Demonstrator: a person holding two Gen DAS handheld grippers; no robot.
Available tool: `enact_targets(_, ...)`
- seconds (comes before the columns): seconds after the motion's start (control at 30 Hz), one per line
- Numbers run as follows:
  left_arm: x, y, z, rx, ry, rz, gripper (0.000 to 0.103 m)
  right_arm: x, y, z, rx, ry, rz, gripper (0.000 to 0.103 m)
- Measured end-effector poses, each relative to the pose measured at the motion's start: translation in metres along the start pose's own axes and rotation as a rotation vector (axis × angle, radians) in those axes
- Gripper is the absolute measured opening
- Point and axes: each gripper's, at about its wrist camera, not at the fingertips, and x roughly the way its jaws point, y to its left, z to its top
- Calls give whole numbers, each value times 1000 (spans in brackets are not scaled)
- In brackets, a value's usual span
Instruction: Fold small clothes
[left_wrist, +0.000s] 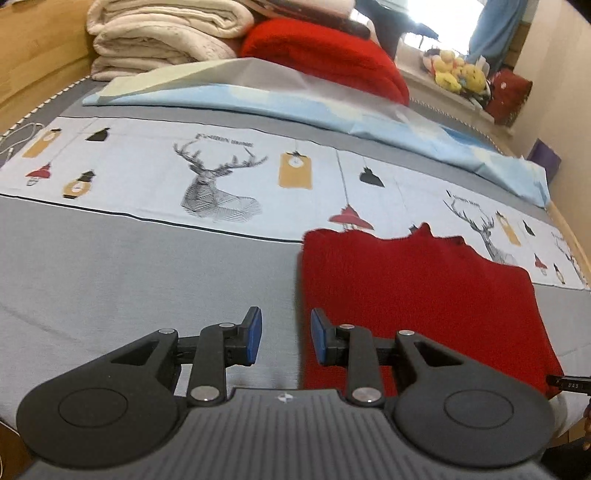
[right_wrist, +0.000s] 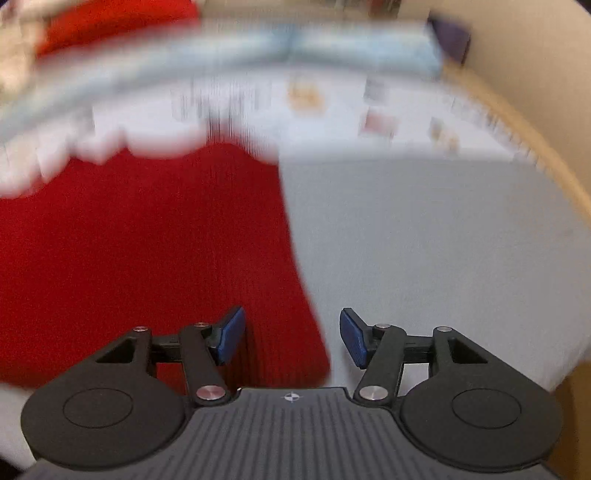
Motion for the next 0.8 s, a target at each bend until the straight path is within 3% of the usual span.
enact_targets(0.07, -11, 12, 2, -23, -17, 4, 34, 8, 0, -1, 27, 21, -19, 62)
enact_targets(0.17, -31, 34, 4, -80, -45, -9, 36, -10, 13, 1, 45, -79, -33, 61)
enact_targets(0.3, -54, 67, 4, -178, -58, -15, 39, -30, 48, -1, -49, -173, -6, 61)
enact_targets(0.43, -72, 99, -1, -247, -49, 47, 39, -43, 89, -6, -101, -222, 63, 59)
enact_targets(0.63, -87, 143, -11, -323, -50, 88, 40, -43, 163, -17, -163, -155, 248, 56)
enact_targets(0.8, -96, 169, -21, -362, -46, 113, 40, -61, 240, -32, -261, -164, 376, 56)
